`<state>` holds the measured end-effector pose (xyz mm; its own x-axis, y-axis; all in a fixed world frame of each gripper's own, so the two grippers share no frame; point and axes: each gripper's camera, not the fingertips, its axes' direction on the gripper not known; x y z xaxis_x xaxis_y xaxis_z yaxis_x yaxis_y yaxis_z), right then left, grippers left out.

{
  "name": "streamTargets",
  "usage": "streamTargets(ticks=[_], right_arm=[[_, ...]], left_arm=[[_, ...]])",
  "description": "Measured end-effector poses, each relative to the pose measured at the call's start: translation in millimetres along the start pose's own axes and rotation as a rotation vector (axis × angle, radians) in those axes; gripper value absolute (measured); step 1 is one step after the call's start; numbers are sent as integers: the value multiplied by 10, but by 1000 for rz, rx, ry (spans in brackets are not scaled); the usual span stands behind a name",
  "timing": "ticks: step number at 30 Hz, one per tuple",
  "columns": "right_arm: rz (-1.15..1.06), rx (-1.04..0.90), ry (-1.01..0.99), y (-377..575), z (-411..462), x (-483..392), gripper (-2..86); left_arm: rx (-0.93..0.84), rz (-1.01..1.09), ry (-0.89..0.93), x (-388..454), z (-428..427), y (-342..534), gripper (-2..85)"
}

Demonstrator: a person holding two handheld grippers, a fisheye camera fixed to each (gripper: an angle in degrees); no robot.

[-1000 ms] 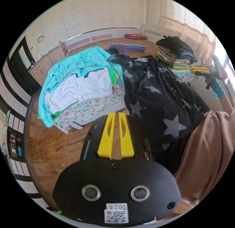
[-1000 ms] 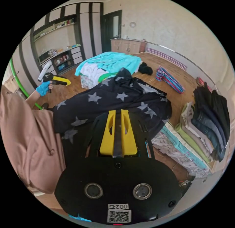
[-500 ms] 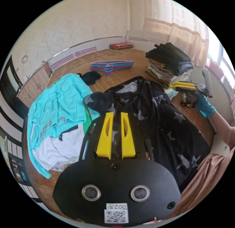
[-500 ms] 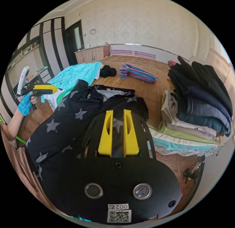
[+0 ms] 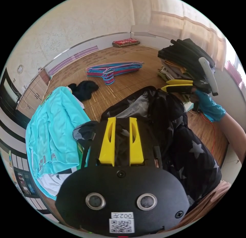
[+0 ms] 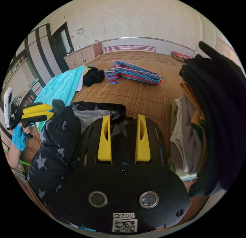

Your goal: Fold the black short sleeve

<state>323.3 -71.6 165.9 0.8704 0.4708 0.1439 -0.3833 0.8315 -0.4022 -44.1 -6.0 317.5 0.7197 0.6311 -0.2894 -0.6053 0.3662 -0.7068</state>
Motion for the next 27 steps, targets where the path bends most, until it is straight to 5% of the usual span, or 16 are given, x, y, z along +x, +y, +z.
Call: streamTargets(ticks=[10, 14, 27], right_arm=[[45, -165, -33, -549, 694, 430, 60], [76, -71, 29, -654, 617, 535, 8], [-86, -26, 14, -834, 533, 724, 79]], left_arm=[[-52, 3, -16, -10, 324, -878, 56], [-60, -30, -29, -48, 410, -1175, 55], [-114, -42, -51, 4, 578, -2047, 59]])
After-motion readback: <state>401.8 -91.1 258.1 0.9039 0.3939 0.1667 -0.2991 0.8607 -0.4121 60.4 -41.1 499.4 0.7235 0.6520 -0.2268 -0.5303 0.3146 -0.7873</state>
